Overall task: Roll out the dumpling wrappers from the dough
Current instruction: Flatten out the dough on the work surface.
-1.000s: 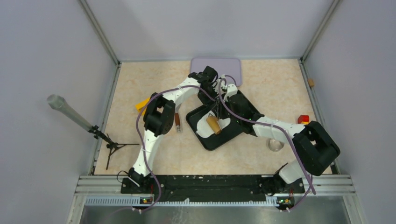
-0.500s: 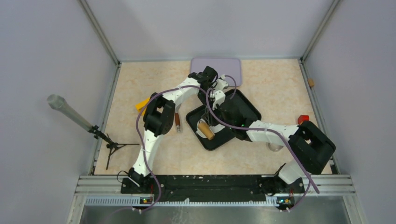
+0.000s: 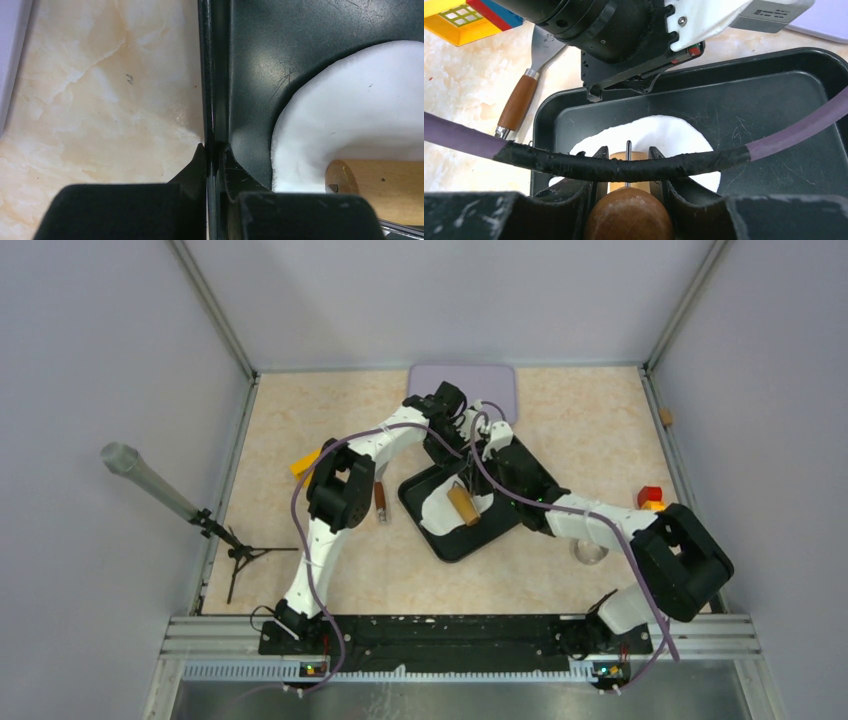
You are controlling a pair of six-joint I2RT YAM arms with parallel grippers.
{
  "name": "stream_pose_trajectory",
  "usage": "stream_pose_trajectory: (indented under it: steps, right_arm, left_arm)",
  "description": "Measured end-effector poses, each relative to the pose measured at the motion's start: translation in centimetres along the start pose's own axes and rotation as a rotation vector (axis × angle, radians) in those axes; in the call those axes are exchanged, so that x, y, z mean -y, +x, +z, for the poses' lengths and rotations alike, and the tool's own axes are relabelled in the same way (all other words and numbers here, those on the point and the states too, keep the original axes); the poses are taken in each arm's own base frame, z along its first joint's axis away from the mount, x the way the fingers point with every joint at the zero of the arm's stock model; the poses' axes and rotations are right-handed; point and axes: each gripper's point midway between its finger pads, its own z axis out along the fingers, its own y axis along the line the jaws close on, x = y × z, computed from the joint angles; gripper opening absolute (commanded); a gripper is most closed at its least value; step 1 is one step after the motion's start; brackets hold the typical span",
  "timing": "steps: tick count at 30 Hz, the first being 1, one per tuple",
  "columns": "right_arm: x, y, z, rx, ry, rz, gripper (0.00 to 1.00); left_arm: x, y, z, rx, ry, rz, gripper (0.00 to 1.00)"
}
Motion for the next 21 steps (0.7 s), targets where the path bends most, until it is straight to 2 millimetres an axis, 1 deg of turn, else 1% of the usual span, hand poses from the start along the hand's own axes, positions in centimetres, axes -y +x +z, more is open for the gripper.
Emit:
stream_pose_trajectory:
  steps: [3,5,10,12,15,17,18,21]
  right_arm:
    - [-0.8,0.3,0.2,0.001,-0.015,-0.025,0.00]
    - [-1.8,0.5,0.4,0.003,-0.029,-0.055,0.00]
    - [-6.8,1.8,0.4,-0.012,-0.146,-0.113,0.00]
    - [-7.6,2.0,0.3,-0.010,-0.163,-0.132,0.00]
    - [-7.1,1.8,0.3,-0.009,-0.148,-0.127,0.00]
    - [-6.1,1.6,0.4,-0.012,-0.134,-0.104,0.00]
    - [-5.2,1.3,0.5,-0.013,-0.117,-0.087,0.00]
    - [-1.0,0.1,0.6,0.003,-0.038,-0.017,0.00]
  left_arm:
    - [0.0,0.0,0.0,0.000,0.000,0.000,0.00]
    - [0.0,0.0,0.0,0.000,0.000,0.000,0.00]
    - [0.0,0.0,0.0,0.000,0.000,0.000,0.00]
    - [0.0,0.0,0.0,0.000,0.000,0.000,0.00]
    - [0.0,0.0,0.0,0.000,0.000,0.000,0.00]
    - [0.0,0.0,0.0,0.000,0.000,0.000,0.00]
    - [0.0,0.0,0.0,0.000,0.000,0.001,0.00]
    - [0.0,0.0,0.0,0.000,0.000,0.000,0.00]
